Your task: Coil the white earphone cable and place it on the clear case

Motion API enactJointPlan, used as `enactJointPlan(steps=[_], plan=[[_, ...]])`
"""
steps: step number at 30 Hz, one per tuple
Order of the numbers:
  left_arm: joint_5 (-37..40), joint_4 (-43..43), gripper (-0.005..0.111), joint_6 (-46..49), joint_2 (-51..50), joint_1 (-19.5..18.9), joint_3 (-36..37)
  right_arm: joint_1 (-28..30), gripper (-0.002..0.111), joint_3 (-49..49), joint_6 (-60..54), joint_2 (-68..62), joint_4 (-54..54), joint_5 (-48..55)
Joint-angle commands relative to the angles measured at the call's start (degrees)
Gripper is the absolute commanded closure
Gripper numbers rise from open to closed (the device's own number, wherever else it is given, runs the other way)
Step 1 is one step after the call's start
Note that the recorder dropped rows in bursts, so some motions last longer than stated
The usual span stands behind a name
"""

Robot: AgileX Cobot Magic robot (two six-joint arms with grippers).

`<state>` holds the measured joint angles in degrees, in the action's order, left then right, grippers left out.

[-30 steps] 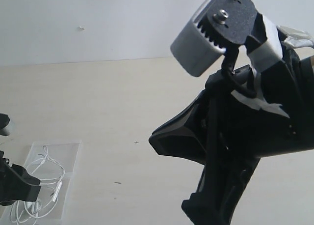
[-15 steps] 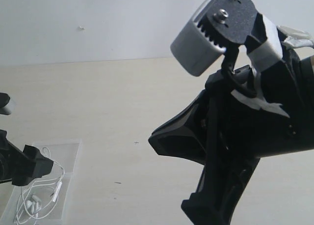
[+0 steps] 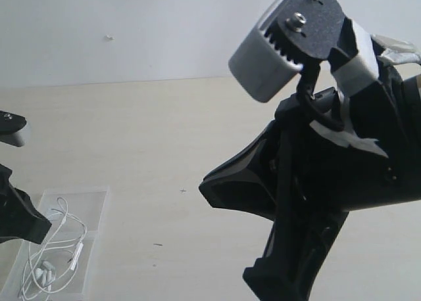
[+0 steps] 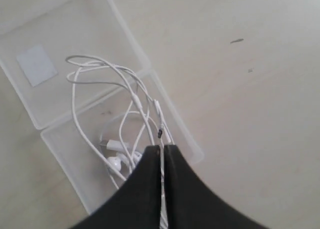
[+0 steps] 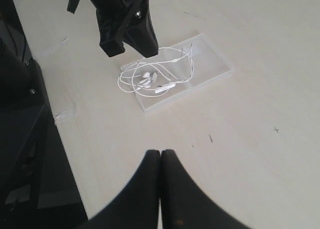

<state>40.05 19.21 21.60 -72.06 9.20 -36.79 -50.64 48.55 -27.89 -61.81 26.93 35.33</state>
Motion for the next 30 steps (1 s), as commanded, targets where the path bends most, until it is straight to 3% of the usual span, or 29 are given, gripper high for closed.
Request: enactJointPlan(steps=[1,13,30], plan=[[3.59,-0.67,0.107,-1.38,0.39,-0.09,-2.06,0.0,0.108,-0.18,-0.38,0.41,0.14,-0.51],[6.49,-3.71,0.107,-0.98,-3.75,-0.09,-1.7,0.0,0.108,-0.18,-0.38,0.4,0.25,-0.74],[3.6,-4.55,0.107,-0.98,-13.66,-0.09,-1.7,0.0,0.108,-0.18,-0.49,0.4,0.23,-0.63]])
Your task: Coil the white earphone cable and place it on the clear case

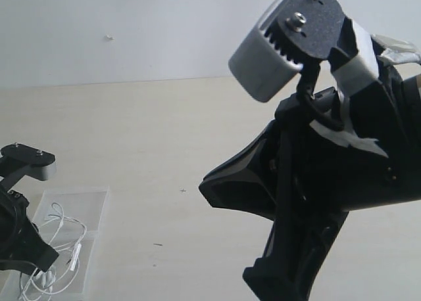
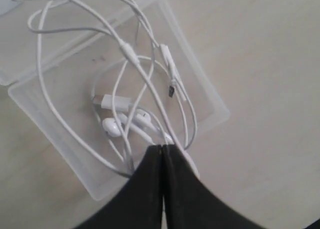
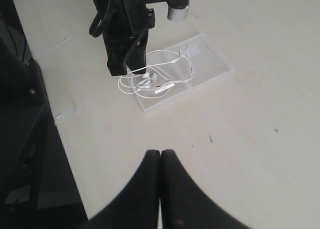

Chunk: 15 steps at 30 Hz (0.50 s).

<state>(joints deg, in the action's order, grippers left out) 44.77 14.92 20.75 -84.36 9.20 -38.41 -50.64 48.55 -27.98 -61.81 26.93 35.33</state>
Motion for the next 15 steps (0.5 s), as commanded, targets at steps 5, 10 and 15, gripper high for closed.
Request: enactJointPlan(steps=[5,10,15], plan=[[-2.1,-0.03,0.107,-0.12,-3.54,-0.09,0.05,0.0,0.108,-0.18,-0.43,0.4,0.7,-0.63],[-6.95,0.48,0.107,-0.12,-4.37,-0.09,2.75,0.0,0.108,-0.18,-0.43,0.4,0.69,-0.74],[-8.68,0.62,0.107,0.03,-4.49,-0.09,3.86,0.0,0.108,-0.18,-0.43,0.4,1.03,-0.94]])
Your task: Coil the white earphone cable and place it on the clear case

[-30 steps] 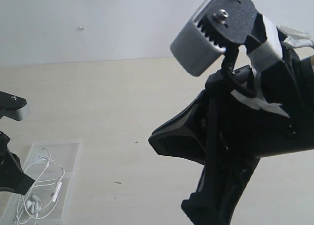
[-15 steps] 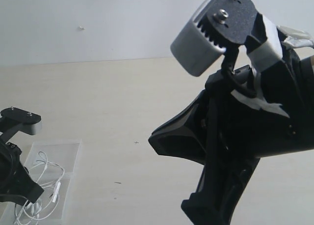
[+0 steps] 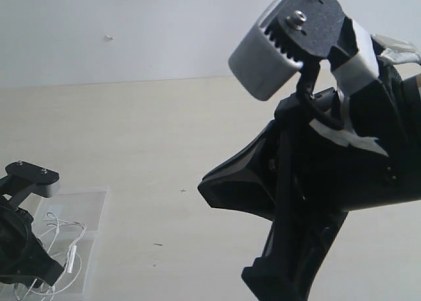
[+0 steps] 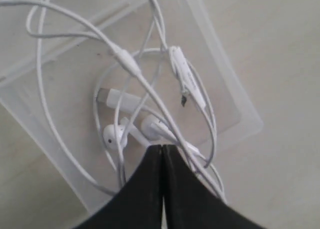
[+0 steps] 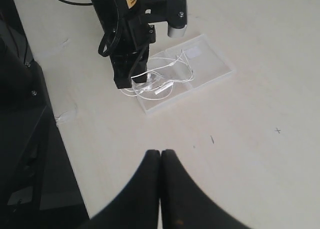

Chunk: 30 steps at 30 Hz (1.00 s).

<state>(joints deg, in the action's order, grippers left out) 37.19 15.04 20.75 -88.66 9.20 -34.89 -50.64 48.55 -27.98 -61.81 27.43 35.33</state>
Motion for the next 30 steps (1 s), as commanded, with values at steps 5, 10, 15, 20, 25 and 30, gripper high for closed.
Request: enactJointPlan(steps=[5,10,15,20,25,30], plan=[[-1.59,0.95,0.107,0.03,-2.36,-0.09,0.34,0.0,0.108,-0.18,-0.43,0.4,0.66,-0.94],[-3.13,0.95,0.107,0.16,-3.74,-0.09,0.34,0.0,0.108,-0.18,-0.43,0.4,0.66,-0.94],[-3.84,0.83,0.107,1.19,-3.74,-0.09,0.22,0.0,0.108,-0.18,-0.53,0.4,0.65,-0.94],[-3.37,1.34,0.107,1.35,-3.64,-0.09,0.22,0.0,0.108,-0.18,-0.92,0.4,0.65,-1.06],[-1.9,1.8,0.107,1.35,-1.44,-0.09,-0.32,0.0,0.108,-0.18,-1.4,0.4,0.65,-1.18],[1.37,3.63,0.106,1.35,1.98,-0.09,-2.14,0.0,0.108,-0.18,-1.93,0.4,0.76,-1.27]])
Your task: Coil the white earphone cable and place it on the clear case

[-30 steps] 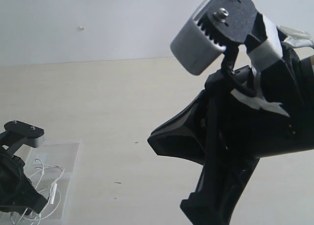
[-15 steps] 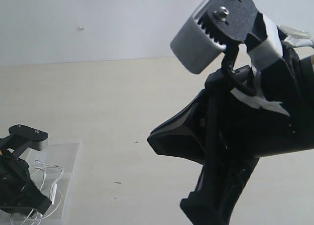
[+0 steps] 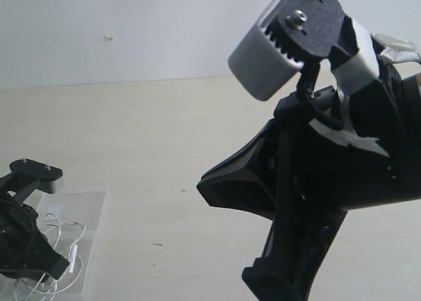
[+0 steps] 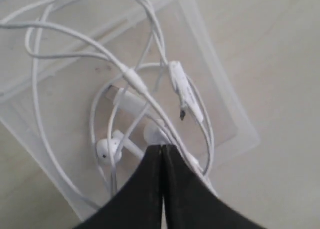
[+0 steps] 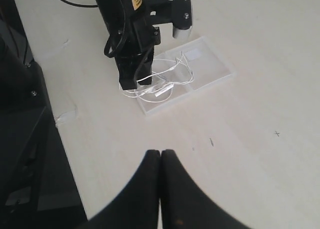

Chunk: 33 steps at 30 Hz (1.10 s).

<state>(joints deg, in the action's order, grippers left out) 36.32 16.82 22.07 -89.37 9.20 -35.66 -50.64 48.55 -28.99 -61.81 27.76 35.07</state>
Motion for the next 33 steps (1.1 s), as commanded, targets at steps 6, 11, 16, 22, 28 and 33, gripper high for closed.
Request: enactJointPlan(steps=[6,11,16,22,28,33], plan=[[2.66,1.73,0.081,0.03,6.23,-0.09,-1.86,0.0,0.108,-0.18,-1.3,0.4,0.4,-1.69],[3.13,1.28,0.056,0.03,9.04,-0.09,-1.86,0.0,0.108,-0.18,-1.45,0.4,0.55,-1.89],[3.86,-0.42,0.055,-0.21,12.54,-0.09,-1.86,0.0,0.108,-0.18,-1.45,0.4,0.55,-1.89],[3.76,-1.23,0.055,-0.21,17.48,-0.09,-1.86,0.0,0.108,-0.18,-1.44,0.4,0.55,-2.27],[3.87,-1.77,0.055,-0.47,22.24,-0.09,-1.86,0.0,0.108,-0.18,-1.44,0.4,0.66,-2.24],[5.61,-1.1,0.055,-1.68,27.72,-0.09,-3.71,0.0,0.108,-0.18,-1.44,0.4,0.69,-2.75]])
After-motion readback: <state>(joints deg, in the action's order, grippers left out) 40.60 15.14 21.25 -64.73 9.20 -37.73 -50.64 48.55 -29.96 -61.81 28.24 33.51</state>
